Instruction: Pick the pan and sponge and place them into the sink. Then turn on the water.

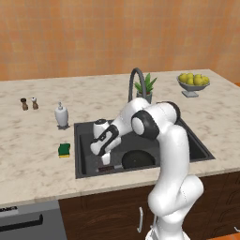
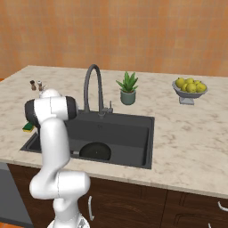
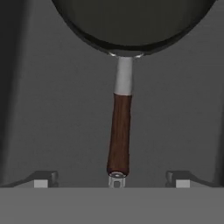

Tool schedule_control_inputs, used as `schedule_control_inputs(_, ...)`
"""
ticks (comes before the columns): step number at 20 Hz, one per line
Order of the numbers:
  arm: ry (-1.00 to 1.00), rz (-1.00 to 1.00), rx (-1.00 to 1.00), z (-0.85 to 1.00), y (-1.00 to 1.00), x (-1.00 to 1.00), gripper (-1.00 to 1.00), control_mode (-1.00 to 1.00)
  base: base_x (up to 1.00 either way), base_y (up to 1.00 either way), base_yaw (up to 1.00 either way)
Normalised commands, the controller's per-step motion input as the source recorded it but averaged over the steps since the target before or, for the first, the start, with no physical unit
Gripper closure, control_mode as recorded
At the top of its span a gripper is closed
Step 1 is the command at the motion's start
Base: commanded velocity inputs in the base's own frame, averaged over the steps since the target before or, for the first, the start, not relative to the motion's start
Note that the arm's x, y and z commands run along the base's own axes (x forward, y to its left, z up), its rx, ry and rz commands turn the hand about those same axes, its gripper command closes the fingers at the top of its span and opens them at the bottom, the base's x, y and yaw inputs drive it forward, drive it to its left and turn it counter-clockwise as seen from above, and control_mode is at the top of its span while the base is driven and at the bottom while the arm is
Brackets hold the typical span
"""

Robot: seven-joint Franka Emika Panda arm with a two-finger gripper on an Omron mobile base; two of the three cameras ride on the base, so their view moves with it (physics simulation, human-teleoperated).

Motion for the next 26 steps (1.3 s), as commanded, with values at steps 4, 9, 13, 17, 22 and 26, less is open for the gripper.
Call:
schedule_control_inputs(4,-0.12,0.0,0.0,0.64,0.0,-0.48,-1.0,-1.0,0.0,0.0,0.0)
schedule_control_inputs(9,-0.04,0.0,0.0,0.63,0.0,-0.44,-1.0,-1.0,0.0,0.0,0.0)
schedule_control_inputs(13,-0.04,0.2,0.02,0.37,-0.01,-0.26,-1.0,-1.0,0.0,0.0,0.0)
schedule_control_inputs(17,-0.03,0.45,0.01,0.27,0.11,0.0,-1.0,-1.0,0.0,0.0,0.0)
schedule_control_inputs(22,-0.07,0.57,0.0,0.04,0.36,0.03,-1.0,-1.0,0.0,0.0,0.0)
schedule_control_inputs(26,-0.04,0.47,0.0,0.2,0.28,0.06,-1.0,-1.0,0.0,0.0,0.0)
